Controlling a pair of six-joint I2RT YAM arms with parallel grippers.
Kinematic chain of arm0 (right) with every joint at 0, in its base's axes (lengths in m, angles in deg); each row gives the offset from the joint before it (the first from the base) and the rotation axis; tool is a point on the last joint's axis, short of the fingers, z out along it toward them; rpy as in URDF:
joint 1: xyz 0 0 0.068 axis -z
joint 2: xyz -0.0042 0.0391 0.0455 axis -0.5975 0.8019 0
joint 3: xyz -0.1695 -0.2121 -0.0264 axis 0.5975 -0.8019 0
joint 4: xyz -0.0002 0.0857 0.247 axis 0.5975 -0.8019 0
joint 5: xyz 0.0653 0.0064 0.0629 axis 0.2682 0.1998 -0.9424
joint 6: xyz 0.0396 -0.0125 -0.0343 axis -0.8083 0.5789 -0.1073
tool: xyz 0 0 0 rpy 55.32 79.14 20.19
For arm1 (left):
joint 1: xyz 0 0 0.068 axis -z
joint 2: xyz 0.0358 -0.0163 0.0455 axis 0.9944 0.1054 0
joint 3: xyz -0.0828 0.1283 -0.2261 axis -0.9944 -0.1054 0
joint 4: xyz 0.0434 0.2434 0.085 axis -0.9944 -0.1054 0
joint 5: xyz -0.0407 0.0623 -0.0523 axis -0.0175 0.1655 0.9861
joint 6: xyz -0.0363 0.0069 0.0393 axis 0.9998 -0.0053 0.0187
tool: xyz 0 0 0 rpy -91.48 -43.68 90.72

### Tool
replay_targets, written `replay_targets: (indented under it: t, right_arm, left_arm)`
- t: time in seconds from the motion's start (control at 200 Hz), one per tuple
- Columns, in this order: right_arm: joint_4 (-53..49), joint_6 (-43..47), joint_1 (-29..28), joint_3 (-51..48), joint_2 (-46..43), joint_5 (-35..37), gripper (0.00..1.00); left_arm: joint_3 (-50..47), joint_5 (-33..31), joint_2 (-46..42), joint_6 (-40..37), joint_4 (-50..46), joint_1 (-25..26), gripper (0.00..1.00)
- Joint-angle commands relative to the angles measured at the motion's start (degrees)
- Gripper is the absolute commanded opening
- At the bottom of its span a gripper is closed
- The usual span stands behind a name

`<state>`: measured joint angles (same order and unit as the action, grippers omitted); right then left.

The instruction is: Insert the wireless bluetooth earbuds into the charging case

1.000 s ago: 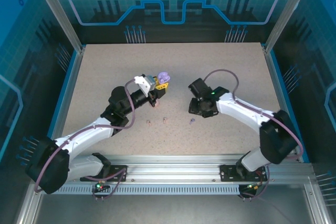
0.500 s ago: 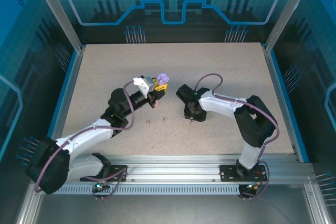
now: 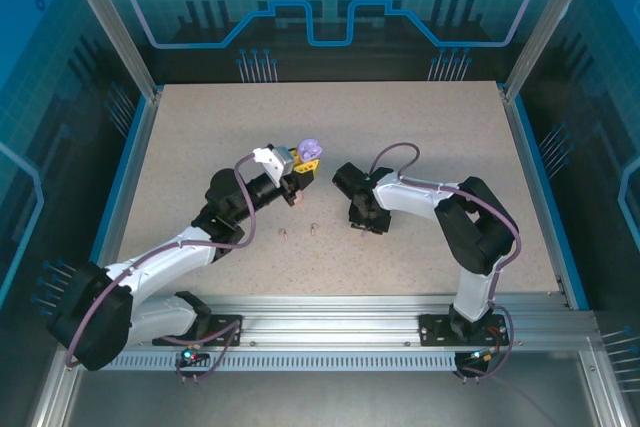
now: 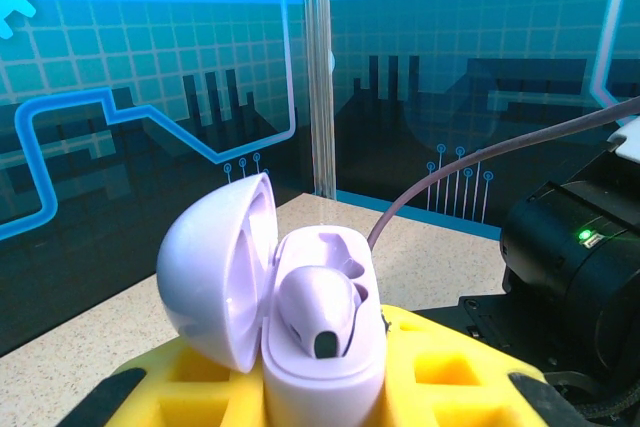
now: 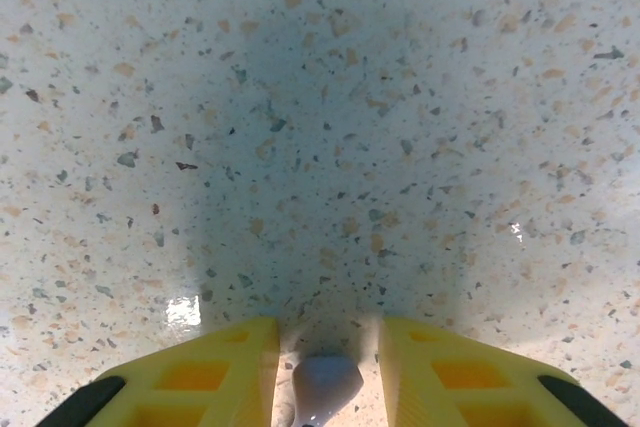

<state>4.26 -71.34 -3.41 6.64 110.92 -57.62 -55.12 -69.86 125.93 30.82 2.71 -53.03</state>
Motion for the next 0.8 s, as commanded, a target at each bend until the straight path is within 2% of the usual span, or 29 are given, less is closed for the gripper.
replay_targets:
  t: [0.0, 0.255, 0.355, 0.79]
  right_arm:
    - [0.8, -1.7, 0.0, -1.0, 0.7, -2.0, 0.33]
    - [1.6, -2.2, -0.3, -2.4, 0.1, -2.8, 0.33]
    - [1.7, -2.3, -0.4, -2.9, 0.0, -3.2, 0.3]
    - [1.7, -2.8, -2.0, -4.0, -1.5, -3.9, 0.33]
  left_arm:
    - [-0.4, -0.8, -1.3, -0.1, 2.7, 0.3, 0.0]
    - [-0.4, -0.9, -1.4, -0.1, 2.5, 0.3, 0.0]
    - [-0.4, -0.9, -1.5, -0.2, 2.5, 0.3, 0.0]
    - [0.0, -0.8, -1.6, -0.1, 2.3, 0.3, 0.0]
